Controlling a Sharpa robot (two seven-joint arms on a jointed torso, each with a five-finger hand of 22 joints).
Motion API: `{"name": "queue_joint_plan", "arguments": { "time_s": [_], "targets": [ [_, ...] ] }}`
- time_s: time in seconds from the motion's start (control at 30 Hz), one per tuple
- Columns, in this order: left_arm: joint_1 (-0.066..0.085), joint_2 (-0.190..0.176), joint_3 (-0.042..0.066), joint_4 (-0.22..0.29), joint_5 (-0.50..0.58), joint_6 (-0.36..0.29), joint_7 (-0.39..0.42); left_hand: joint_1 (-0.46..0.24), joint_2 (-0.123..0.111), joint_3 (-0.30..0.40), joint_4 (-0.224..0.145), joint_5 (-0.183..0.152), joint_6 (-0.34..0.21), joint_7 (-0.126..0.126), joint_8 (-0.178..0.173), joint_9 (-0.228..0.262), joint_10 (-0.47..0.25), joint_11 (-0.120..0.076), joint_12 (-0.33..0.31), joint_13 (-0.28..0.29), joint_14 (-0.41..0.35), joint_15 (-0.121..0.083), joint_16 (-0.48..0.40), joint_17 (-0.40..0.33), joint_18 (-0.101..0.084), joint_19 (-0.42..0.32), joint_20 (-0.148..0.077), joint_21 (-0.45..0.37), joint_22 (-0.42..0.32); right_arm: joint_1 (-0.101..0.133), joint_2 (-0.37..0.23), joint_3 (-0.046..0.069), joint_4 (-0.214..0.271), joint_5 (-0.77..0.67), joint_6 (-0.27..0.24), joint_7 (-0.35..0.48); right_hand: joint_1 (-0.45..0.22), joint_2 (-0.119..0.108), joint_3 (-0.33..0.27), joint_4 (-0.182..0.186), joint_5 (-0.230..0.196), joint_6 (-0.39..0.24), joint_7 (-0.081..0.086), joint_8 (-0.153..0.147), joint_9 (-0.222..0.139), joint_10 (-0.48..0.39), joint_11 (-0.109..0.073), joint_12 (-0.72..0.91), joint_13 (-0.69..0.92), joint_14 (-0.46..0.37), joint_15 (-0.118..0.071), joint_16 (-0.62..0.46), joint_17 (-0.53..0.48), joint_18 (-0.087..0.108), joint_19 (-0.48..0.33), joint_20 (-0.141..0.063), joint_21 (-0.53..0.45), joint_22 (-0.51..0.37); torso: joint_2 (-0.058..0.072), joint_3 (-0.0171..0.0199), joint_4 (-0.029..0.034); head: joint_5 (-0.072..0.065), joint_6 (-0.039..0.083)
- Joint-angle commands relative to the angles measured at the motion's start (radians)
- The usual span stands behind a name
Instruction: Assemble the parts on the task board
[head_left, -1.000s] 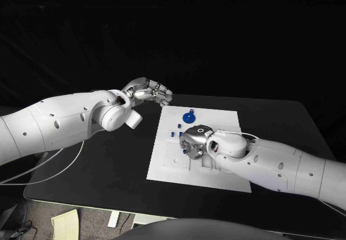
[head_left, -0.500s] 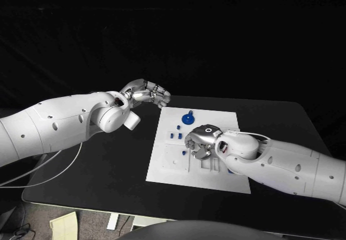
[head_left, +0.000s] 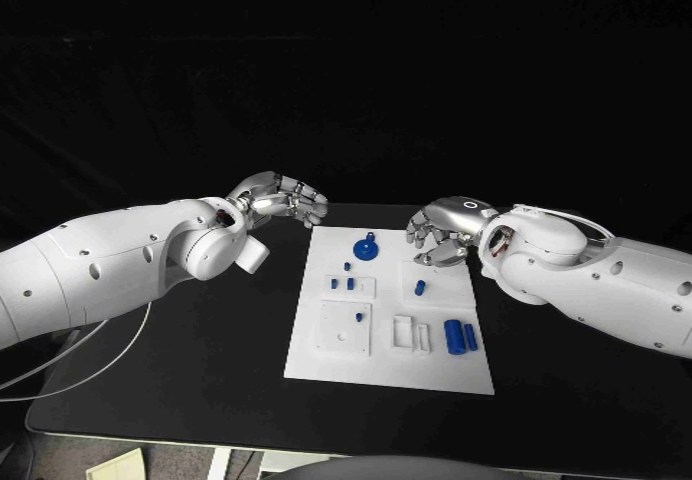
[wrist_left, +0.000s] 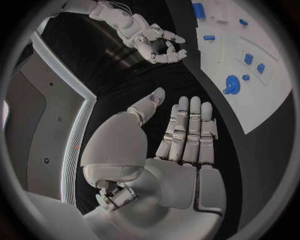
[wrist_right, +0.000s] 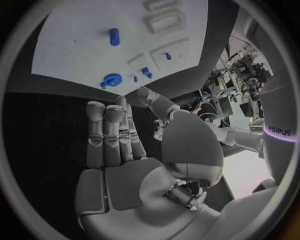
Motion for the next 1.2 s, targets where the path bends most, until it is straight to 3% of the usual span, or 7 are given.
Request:
{"name": "queue_joint_plan", "arguments": {
  "time_s": [0.03,0.2,0.63,0.7,0.93,1.13,1.2],
  "targets": [
    [0.001,0.002,0.0,0.0,0.005,0.013,0.015,0.002,0.0,-0.004,0.001,0.0,-0.003,-0.001,0.005,-0.001,-0.008,-0.001,-0.002,-0.001,0.008,0.003,-0.007,0.002,0.017,0.0,0.006,-0.006,0.001,-0.001,0.002,-0.001,-0.026,-0.004,0.07,0.002,-0.008,-0.003,-0.033,0.001,0.017,-0.01,0.001,-0.006,-0.002,-0.04,0.025,-0.004,-0.008,0.007,0.006,0.004,0.002,0.085,0.015,-0.009,0.002,0.0,-0.001,0.0024,-0.0019,-0.006,0.004],
    [0.001,0.002,0.0,0.0,0.005,0.015,0.016,0.002,0.0,-0.004,0.001,0.0,-0.003,-0.001,0.005,-0.001,-0.008,-0.001,-0.002,-0.001,0.008,0.003,-0.007,0.002,0.017,0.0,0.006,-0.007,0.002,-0.002,0.028,-0.004,-0.068,-0.057,0.144,-0.014,-0.016,-0.015,-0.063,0.005,0.015,-0.027,-0.01,-0.014,-0.006,-0.083,0.038,-0.006,-0.028,0.005,0.018,0.0,0.002,0.085,0.013,-0.006,-0.005,-0.004,0.0,0.0018,-0.0021,-0.009,0.008],
    [0.0,0.001,0.0,-0.003,0.005,0.016,0.015,0.002,0.001,-0.004,0.001,0.0,-0.003,-0.001,0.006,-0.001,-0.008,-0.001,-0.002,-0.001,0.008,0.003,-0.008,0.003,0.017,0.0,0.006,-0.007,0.002,-0.038,0.059,-0.036,-0.116,-0.098,0.184,-0.01,-0.016,-0.025,-0.09,0.006,-0.011,-0.051,-0.017,-0.023,-0.015,-0.102,0.043,0.0,-0.05,-0.002,0.024,-0.006,0.001,0.085,0.009,-0.002,-0.018,-0.011,0.001,-0.0013,0.0025,-0.007,-0.001],
    [0.0,0.0,0.0,-0.003,0.005,0.017,0.015,0.002,0.001,-0.004,0.002,0.0,-0.003,-0.001,0.006,-0.001,-0.008,-0.001,-0.002,-0.001,0.009,0.003,-0.008,0.003,0.017,0.0,0.006,-0.007,0.002,-0.039,0.061,-0.045,-0.119,-0.103,0.184,-0.013,-0.015,-0.024,-0.092,0.006,-0.006,-0.051,-0.016,-0.022,-0.016,-0.1,0.043,0.001,-0.051,-0.002,0.023,-0.006,0.001,0.085,0.009,-0.002,-0.019,-0.011,0.001,-0.0017,0.0022,-0.006,-0.001],
    [0.0,0.001,0.0,-0.003,0.005,0.018,0.015,0.002,0.001,-0.004,0.002,0.0,-0.004,-0.001,0.006,-0.001,-0.008,-0.001,-0.002,-0.001,0.009,0.003,-0.009,0.004,0.017,0.001,0.006,-0.007,0.002,-0.048,0.079,-0.051,-0.142,-0.117,0.151,-0.029,-0.002,-0.009,-0.089,0.006,-0.015,-0.044,-0.012,-0.018,-0.016,-0.086,0.039,0.008,-0.054,-0.002,0.02,-0.008,0.001,0.085,0.009,-0.002,-0.022,-0.013,0.001,-0.0011,0.0014,-0.005,-0.002],
    [0.0,0.002,0.0,-0.005,0.005,0.018,0.015,0.002,0.001,-0.004,0.002,0.0,-0.004,-0.001,0.006,-0.001,-0.008,-0.001,-0.002,-0.001,0.009,0.003,-0.009,0.004,0.017,0.001,0.006,-0.008,0.003,-0.057,0.098,-0.052,-0.159,-0.12,0.138,-0.031,0.04,-0.001,0.0,0.033,-0.145,-0.03,-0.006,-0.011,-0.023,-0.063,0.032,0.016,-0.063,0.004,0.013,-0.012,-0.002,0.085,0.017,0.003,-0.028,-0.017,0.001,-0.001,0.0019,-0.006,-0.004],
    [0.0,0.003,0.0,-0.006,0.005,0.018,0.015,0.002,0.001,-0.004,0.002,0.0,-0.004,-0.001,0.006,-0.002,-0.008,-0.001,-0.002,-0.001,0.009,0.003,-0.009,0.005,0.017,0.001,0.006,-0.008,0.003,-0.058,0.103,-0.054,-0.162,-0.12,0.132,-0.029,0.041,-0.002,0.028,0.046,-0.155,-0.026,-0.003,-0.011,-0.027,-0.058,0.031,0.017,-0.068,0.007,0.012,-0.013,-0.002,0.085,0.021,0.005,-0.027,-0.016,0.001,-0.0004,0.0031,-0.007,-0.005]
  ]
}}
